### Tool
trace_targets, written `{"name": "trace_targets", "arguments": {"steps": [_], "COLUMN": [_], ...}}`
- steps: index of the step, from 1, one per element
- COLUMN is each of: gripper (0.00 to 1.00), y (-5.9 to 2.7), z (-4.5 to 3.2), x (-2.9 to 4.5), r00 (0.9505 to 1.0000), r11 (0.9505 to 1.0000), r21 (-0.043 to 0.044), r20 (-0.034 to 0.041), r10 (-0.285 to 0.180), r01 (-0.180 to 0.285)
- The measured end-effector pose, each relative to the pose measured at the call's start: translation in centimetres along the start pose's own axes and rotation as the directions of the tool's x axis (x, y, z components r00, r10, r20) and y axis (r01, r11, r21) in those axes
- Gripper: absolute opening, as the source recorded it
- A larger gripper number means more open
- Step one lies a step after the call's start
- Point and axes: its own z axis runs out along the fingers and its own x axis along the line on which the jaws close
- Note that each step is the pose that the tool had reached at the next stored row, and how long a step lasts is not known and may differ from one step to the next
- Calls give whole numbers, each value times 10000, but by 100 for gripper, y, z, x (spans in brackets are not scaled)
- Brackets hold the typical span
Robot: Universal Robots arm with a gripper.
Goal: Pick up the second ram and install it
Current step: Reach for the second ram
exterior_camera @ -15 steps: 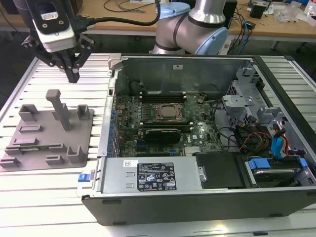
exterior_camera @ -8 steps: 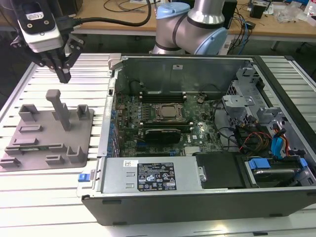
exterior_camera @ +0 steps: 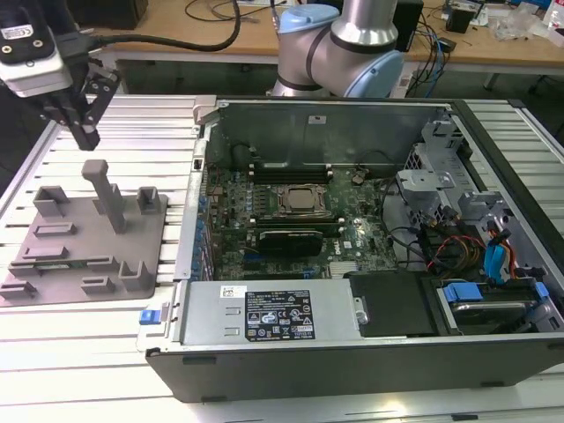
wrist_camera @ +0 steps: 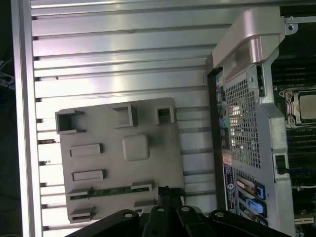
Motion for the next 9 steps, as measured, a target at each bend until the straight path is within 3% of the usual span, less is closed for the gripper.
{"name": "trace_targets", "arguments": {"steps": [5, 9], "gripper": [8, 8], "y": [-29, -47], "z": [102, 187], "x": [323, 452], "r00": [10000, 10000], "r11": [10000, 10000], "r21": [0, -1], "r20": [0, -6], "r10": [-1, -1], "r01": [1, 1]}}
